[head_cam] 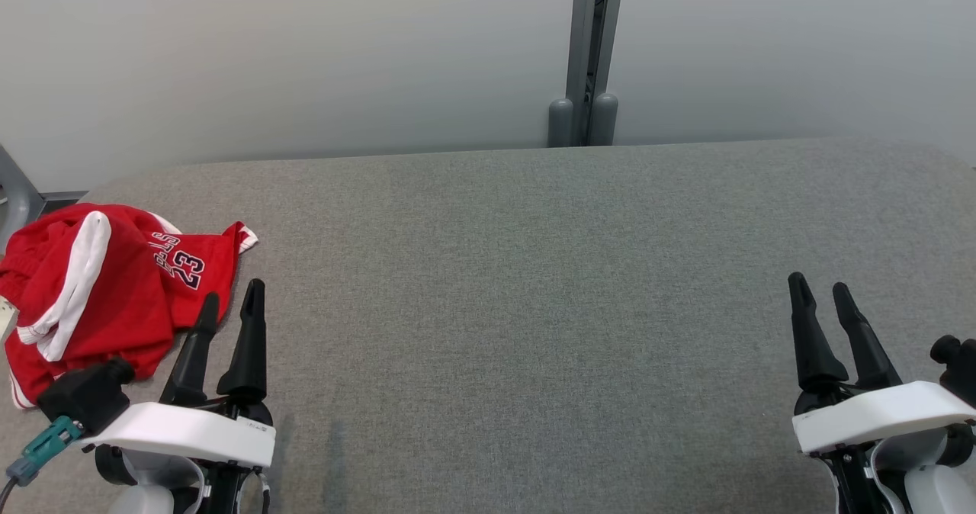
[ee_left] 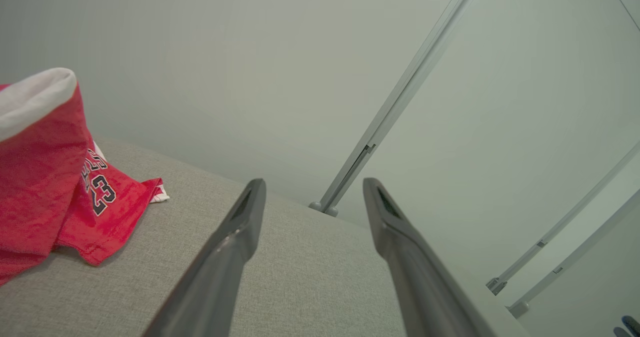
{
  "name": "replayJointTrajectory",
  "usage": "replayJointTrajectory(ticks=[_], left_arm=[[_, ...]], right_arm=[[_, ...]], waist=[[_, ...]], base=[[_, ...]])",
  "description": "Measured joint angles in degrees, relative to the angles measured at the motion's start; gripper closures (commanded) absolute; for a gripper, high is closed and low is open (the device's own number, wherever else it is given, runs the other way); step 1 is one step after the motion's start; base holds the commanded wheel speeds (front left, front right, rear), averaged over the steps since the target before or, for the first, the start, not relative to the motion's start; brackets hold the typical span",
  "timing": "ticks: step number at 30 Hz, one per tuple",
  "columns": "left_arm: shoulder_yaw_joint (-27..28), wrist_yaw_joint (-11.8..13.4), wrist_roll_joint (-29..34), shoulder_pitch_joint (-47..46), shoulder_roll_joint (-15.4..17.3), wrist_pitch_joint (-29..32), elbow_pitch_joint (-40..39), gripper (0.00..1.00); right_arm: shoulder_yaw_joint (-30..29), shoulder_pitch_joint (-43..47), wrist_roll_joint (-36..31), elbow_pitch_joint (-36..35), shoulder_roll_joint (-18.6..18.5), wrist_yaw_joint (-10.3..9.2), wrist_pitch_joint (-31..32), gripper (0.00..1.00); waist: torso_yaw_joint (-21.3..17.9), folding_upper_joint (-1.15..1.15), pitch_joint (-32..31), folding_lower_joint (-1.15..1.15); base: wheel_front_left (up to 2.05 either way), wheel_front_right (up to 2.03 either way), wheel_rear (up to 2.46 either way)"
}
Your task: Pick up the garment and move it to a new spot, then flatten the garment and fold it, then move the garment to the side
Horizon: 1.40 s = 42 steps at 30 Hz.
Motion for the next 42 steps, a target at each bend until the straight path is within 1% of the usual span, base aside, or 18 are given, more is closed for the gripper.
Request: replayJointTrajectory(ticks=[1, 16, 23, 26, 42], left_arm=[[0.0, 0.0, 0.0, 0.0, 0.0, 0.0, 0.0, 0.00], [-1.3, 1.0, 10.5, 0.3, 1.1, -2.5, 3.1, 0.00], [-1.5, 1.5, 13.8, 0.3, 1.5, -3.3, 4.8, 0.00], [-1.5, 1.8, 15.8, 0.3, 1.6, -3.9, 5.8, 0.00], [-2.1, 2.1, 22.4, 0.1, 1.9, -5.9, 8.2, 0.00]], right_arm=[[0.0, 0.0, 0.0, 0.0, 0.0, 0.00, 0.0, 0.00], [0.4, 0.0, -11.8, 3.2, 0.5, 0.00, -2.4, 0.00], [0.3, -0.2, -15.6, 4.1, 0.7, 0.00, -3.2, 0.00], [0.2, -0.3, -18.2, 4.5, 0.8, 0.00, -3.8, 0.00], [0.2, -0.4, -25.7, 6.5, 1.3, 0.01, -6.0, 0.00]], waist=[[0.0, 0.00, 0.0, 0.00], [0.1, 0.00, -0.2, 0.00], [0.1, 0.00, -0.2, 0.00], [0.1, 0.00, -0.3, 0.00], [0.0, 0.00, -0.2, 0.00]], base=[[0.00, 0.00, 0.00], [0.00, 0.00, 0.00], [0.00, 0.00, 0.00], [0.00, 0.00, 0.00], [0.00, 0.00, 0.00]])
